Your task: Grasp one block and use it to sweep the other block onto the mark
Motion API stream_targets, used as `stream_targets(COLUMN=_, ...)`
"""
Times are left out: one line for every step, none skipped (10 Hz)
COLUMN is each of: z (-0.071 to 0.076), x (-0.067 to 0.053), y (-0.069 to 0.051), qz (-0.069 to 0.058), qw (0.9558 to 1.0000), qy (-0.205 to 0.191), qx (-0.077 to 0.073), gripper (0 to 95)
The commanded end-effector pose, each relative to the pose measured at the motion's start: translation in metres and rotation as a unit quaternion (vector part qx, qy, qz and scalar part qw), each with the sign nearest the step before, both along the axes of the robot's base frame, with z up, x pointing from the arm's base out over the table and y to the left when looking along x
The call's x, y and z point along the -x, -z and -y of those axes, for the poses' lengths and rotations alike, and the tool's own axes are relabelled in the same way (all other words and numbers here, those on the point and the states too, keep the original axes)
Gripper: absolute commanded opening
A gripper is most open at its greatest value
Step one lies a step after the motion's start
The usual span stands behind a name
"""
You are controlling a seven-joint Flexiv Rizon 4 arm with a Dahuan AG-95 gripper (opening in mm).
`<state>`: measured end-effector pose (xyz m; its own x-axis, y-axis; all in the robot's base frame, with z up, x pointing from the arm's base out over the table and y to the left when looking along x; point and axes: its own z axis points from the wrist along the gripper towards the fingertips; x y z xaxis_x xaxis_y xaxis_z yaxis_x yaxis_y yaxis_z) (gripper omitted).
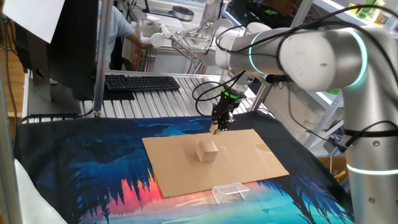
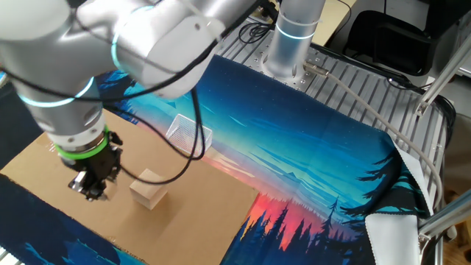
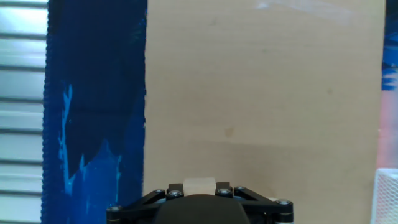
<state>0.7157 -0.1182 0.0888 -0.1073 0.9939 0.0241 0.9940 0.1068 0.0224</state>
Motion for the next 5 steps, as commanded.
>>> stream_targets(z=-0.0007, x=-0.002, y=-0.001, qz=-0.004, qw=1.0, qy=0.004, qx=-0.003, gripper=0.0)
stream_targets(z=-0.0004, x=-0.0026, y=-0.0012, qz=-0.005, qw=1.0, qy=0.004, qx=-0.004, gripper=0.0)
stream_targets(z=-0.0001, x=-0.0035, y=-0.0015, qz=-0.006, qw=1.0, qy=-0.002, qx=-0.003, gripper=0.0)
stream_targets(z=0.0003, x=-0.0049, y=-0.0023, qz=-0.009, qw=0.9999, qy=-0.008, qx=-0.003, gripper=0.0)
stream_targets(z=0.0004, x=-0.0056, y=-0.0028, qz=-0.012, qw=0.9998, qy=-0.013, qx=0.0, gripper=0.0)
